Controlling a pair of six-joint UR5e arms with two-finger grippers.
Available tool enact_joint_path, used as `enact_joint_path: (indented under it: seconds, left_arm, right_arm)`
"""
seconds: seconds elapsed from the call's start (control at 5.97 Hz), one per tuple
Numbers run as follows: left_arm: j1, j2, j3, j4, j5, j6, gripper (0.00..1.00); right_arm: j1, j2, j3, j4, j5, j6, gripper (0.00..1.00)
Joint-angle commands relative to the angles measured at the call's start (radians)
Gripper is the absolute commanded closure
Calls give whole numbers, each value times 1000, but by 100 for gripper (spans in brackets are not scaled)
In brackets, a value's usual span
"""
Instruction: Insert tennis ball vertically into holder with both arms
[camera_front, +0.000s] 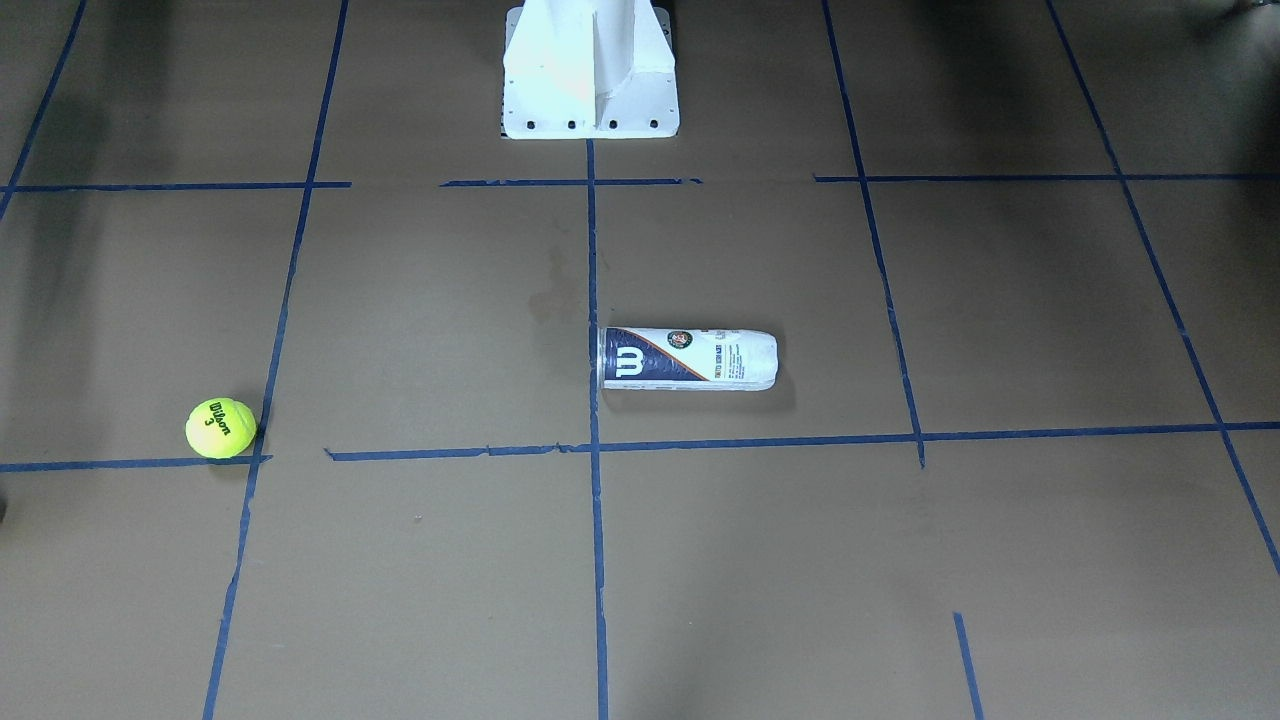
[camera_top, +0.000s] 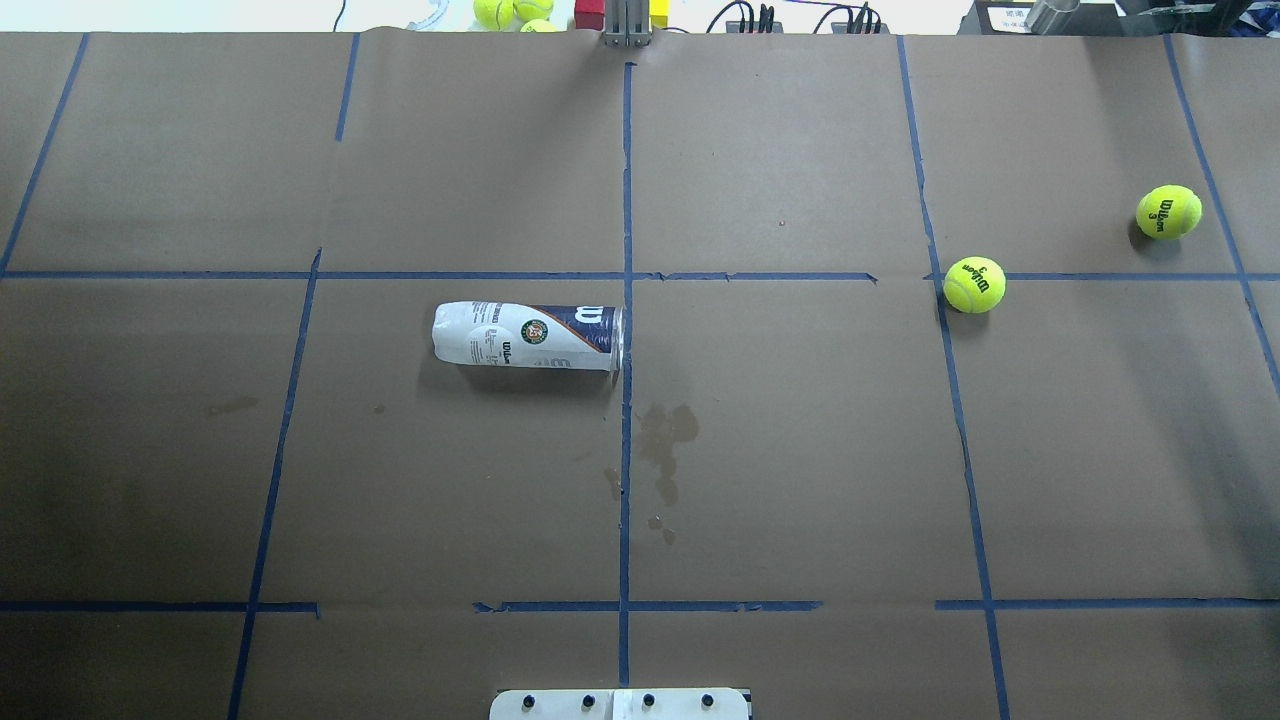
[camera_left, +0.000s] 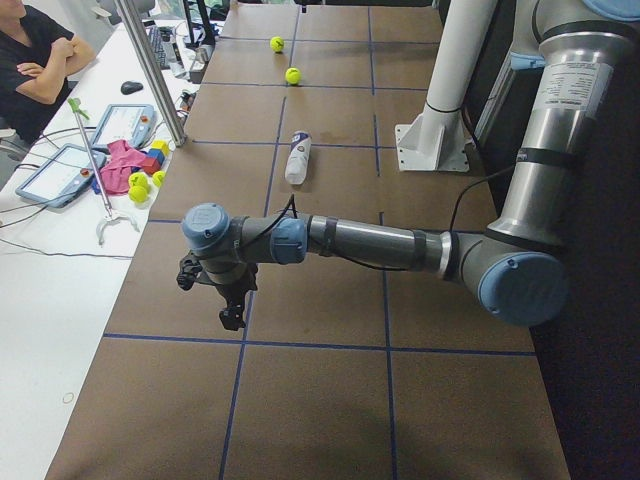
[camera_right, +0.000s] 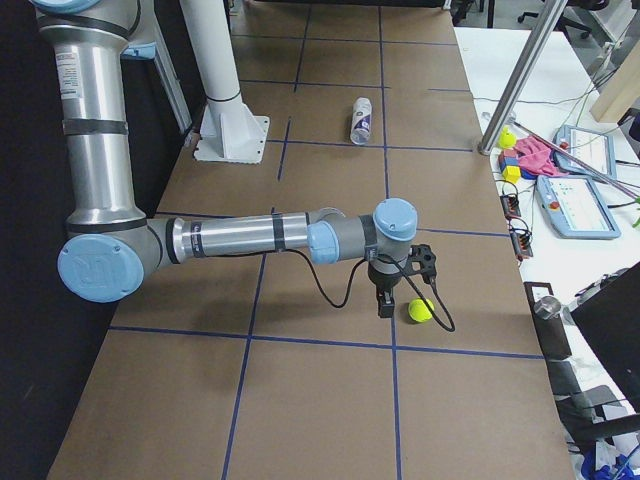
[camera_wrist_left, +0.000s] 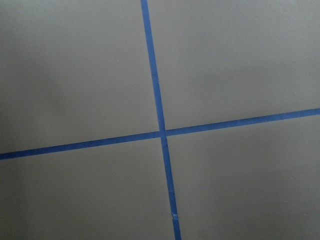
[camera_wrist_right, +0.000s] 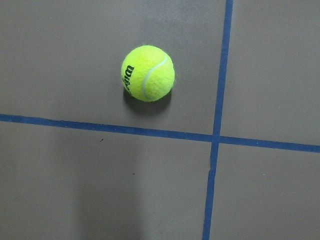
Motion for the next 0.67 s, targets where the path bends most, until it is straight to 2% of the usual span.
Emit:
enact_joint_path:
  seconds: [0.0, 0.5]
  left_arm:
    - [11, -6, -8, 4, -12, -7, 0]
    - [38, -1, -16, -8, -6, -11, 0]
  right_arm:
    - [-1, 1, 6, -11, 2, 3, 0]
    - [-2, 2, 10, -7, 6, 9, 0]
